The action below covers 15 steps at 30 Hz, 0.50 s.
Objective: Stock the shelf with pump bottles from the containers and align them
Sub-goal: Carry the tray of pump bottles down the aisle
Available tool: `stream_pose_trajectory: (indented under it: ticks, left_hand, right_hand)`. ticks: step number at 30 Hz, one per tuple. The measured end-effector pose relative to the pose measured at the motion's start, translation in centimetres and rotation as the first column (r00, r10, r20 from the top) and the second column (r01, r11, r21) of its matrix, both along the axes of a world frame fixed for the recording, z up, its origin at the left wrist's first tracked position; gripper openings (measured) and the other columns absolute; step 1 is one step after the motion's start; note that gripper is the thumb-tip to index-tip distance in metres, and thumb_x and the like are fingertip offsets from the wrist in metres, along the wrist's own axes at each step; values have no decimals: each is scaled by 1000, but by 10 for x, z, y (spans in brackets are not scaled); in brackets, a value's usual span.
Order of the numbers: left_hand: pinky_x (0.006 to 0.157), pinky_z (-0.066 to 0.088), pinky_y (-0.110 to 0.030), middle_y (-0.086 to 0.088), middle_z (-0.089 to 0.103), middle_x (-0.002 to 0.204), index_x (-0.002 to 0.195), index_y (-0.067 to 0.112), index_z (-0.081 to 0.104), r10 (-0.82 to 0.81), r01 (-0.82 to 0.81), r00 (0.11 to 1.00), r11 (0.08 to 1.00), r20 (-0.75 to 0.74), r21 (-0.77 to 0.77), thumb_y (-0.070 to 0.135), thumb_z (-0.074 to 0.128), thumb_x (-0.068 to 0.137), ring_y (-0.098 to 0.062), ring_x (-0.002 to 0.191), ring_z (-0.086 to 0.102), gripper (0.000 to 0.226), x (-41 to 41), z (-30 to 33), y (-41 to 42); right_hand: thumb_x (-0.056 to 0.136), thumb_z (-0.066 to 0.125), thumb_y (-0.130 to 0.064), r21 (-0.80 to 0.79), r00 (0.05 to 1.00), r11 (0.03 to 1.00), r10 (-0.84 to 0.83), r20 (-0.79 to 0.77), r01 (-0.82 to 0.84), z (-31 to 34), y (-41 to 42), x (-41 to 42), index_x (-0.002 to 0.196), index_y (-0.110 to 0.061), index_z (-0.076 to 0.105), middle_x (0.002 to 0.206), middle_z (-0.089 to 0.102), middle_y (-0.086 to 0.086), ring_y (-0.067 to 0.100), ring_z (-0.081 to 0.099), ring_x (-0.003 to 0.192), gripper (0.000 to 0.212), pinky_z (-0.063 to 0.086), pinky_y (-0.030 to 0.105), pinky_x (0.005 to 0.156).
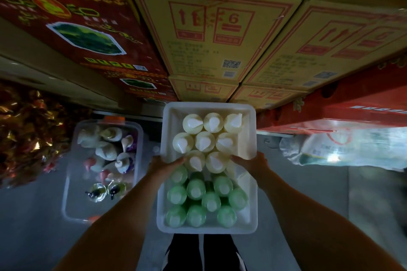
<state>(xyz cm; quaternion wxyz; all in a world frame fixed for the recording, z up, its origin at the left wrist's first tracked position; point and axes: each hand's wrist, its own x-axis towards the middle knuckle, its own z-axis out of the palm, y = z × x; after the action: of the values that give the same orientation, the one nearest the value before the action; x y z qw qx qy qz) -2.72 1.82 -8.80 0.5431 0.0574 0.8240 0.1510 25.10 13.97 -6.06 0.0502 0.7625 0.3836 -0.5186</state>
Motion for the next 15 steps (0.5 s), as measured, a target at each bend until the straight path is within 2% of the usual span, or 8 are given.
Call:
stream_pose_trajectory:
  ticks: [4,6,9,11,15]
  left_hand:
    - [99,51,-47,-16,58,134,140,6,45,-18,18,1000,1000,18,-7,81,78,18,-33,118,59,147,0,7,1]
    - [98,52,-44,-16,58,134,141,6,45,-21,21,1000,1000,20,-18,78,82,24,-32,117,60,142,0,10,1]
    - [95,52,-39,-14,61,130,136,6,50,-28,28,999,1000,34,1,60,91,45,-29,112,62,114,-2,12,0]
    - [96,52,-40,-13,65,126,132,6,54,-31,30,999,999,42,32,52,93,50,-27,109,64,102,0,16,-5]
    - [95,53,-41,-15,63,127,134,4,49,-33,33,999,999,37,14,50,93,53,-30,112,62,103,7,30,-18]
  right_hand:
    - [58,94,-49,-26,1000,999,28,11,-28,1,3,3,141,-1,40,134,54,15,34,56,121,109,48,49,104]
    - [58,93,-51,-25,998,998,57,10,-57,3,3,3,140,0,41,135,55,16,34,55,122,110,48,49,104]
    - [57,93,-52,-17,995,995,99,8,-99,8,2,4,141,0,42,136,55,16,34,55,124,111,47,48,105]
    - [56,94,-51,-13,994,994,113,13,-113,12,-1,5,140,-1,44,135,55,15,33,55,124,110,47,47,105]
    - [56,95,-50,12,991,992,126,46,-127,20,-9,1,140,-2,43,134,54,14,32,55,123,110,49,40,101]
